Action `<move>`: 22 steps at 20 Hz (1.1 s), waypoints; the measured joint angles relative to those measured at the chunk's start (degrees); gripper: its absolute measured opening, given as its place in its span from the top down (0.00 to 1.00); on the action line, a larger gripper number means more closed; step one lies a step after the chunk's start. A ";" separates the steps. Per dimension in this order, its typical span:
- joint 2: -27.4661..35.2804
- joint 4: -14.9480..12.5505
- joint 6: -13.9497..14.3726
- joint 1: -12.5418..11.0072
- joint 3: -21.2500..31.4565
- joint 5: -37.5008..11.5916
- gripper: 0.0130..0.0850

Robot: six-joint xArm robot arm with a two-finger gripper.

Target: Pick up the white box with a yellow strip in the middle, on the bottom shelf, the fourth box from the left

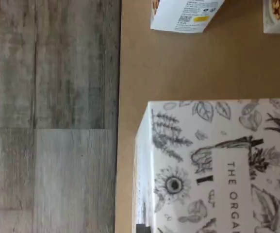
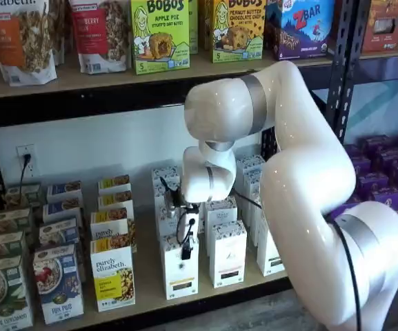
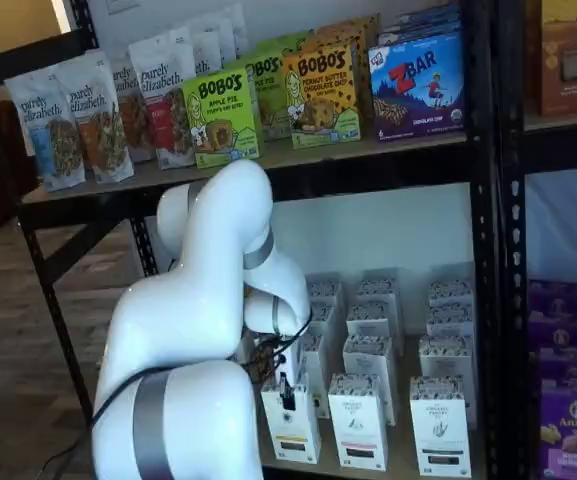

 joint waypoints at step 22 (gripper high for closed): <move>-3.82 3.85 -2.74 1.10 6.24 -2.72 0.44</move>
